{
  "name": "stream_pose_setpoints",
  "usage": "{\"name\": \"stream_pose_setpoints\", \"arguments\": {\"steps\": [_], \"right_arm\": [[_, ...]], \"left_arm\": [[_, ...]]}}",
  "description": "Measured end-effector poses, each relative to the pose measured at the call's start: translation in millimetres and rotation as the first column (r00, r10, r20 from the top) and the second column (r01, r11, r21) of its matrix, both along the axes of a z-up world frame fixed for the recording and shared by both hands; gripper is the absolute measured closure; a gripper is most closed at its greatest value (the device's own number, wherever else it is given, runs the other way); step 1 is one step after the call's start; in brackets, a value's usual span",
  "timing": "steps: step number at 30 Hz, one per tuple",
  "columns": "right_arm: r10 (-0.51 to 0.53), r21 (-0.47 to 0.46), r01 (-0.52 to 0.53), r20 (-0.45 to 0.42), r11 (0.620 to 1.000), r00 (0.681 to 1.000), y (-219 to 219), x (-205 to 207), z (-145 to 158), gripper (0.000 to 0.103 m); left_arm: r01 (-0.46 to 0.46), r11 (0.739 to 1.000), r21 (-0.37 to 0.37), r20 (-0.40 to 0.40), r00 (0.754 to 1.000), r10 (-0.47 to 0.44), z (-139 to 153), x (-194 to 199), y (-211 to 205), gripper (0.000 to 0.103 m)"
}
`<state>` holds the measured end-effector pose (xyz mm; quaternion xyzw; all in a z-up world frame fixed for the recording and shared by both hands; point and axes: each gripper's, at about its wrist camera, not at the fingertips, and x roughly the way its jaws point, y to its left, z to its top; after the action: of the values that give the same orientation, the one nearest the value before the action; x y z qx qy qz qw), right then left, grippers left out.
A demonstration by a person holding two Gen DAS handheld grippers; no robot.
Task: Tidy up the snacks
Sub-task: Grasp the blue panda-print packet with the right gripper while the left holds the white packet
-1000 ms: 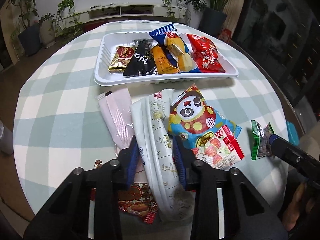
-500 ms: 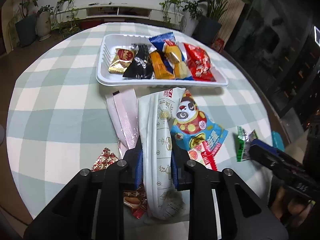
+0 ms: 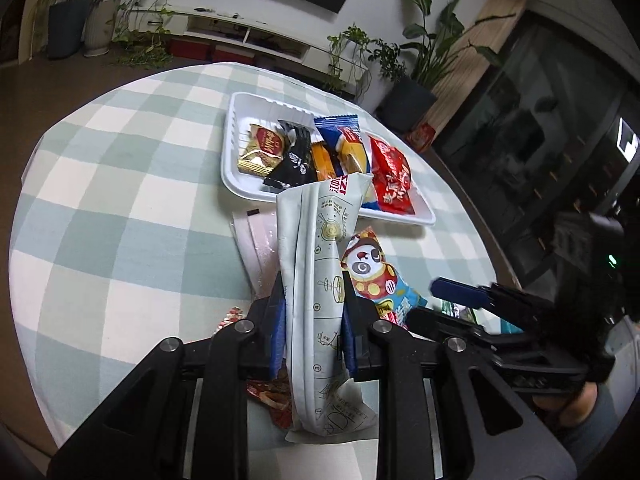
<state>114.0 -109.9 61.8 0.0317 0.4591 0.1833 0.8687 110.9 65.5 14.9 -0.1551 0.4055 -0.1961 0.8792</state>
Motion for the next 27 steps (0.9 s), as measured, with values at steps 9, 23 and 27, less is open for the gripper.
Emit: {"name": "stream_pose_setpoints", "arguments": {"steps": [9,23,27], "right_arm": [[0.048,-0.087,-0.057,-0.102,0.995,0.994,27.5,40.6,-17.0,0.028],[0.08,-0.174,-0.092,-0.077,0.98,0.994,41.9,45.8,-37.0,0.046],[0.069,-0.152,-0.079,-0.07,0.985,0.995,37.1,41.0,-35.6,0.05]], "left_arm": [[-0.003,1.0,-0.024,-0.019,1.0,0.003,-3.5,0.0,2.8,0.083],[0.011,1.0,-0.012,-0.046,0.999,-0.012,-12.6,4.5,-5.6,0.083],[0.014,1.0,-0.007,-0.048,0.999,-0.015,-14.0,5.0,-7.0,0.083]]}}
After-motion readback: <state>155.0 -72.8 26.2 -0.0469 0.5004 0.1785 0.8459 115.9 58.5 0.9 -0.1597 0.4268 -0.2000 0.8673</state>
